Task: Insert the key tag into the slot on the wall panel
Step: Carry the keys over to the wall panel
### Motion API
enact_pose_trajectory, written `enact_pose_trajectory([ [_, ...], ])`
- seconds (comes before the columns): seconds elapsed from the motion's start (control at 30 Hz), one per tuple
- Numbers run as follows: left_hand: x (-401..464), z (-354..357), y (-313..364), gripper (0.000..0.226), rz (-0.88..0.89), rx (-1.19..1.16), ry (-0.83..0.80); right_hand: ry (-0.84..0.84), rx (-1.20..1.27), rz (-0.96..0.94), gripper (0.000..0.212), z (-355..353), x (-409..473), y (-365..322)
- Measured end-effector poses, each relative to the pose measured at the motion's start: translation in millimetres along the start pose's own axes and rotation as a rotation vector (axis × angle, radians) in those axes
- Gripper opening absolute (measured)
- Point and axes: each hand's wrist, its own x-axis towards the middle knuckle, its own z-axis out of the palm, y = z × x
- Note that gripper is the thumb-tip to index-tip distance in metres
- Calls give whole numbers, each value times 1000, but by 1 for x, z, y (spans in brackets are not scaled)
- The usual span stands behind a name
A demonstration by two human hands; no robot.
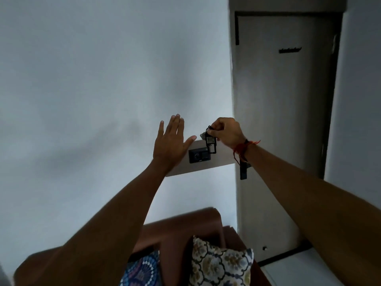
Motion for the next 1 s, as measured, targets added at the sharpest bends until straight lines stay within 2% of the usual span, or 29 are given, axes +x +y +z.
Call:
enact_pose_trajectory([
  [0.37,98,140,8,81,-66,-39,20,-26,-81,-22,18,22,130,104],
  [0.57,120,212,0,91,-63,-6,-59,-103,-47,9,18,56,182,167],
  [0.73,129,262,-14,79,-132,40,-120,-173,-21,-3,17,91,225,214],
  [1.0,155,326,-12,78,-177,90,-206,-238,9,3,14,140,292,286],
])
